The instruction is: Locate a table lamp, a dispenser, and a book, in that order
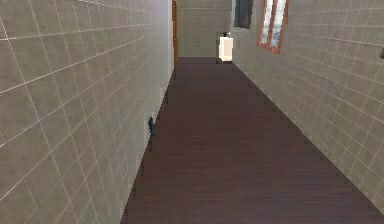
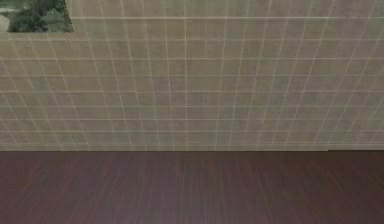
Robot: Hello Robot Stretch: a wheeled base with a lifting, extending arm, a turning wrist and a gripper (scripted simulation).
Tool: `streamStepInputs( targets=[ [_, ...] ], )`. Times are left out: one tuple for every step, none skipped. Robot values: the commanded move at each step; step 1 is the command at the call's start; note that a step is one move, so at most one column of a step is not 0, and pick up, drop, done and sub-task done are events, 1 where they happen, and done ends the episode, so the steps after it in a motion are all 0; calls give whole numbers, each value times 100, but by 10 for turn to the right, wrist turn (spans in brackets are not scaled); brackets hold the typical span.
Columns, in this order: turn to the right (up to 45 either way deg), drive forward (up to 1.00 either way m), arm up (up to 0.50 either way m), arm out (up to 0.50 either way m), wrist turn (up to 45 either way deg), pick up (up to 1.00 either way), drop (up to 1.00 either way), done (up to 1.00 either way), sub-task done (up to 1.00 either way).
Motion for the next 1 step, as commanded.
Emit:
streamStepInputs(
  targets=[
    [0, 100, 0, 0, 0, 0, 0, 0, 0]
  ],
)
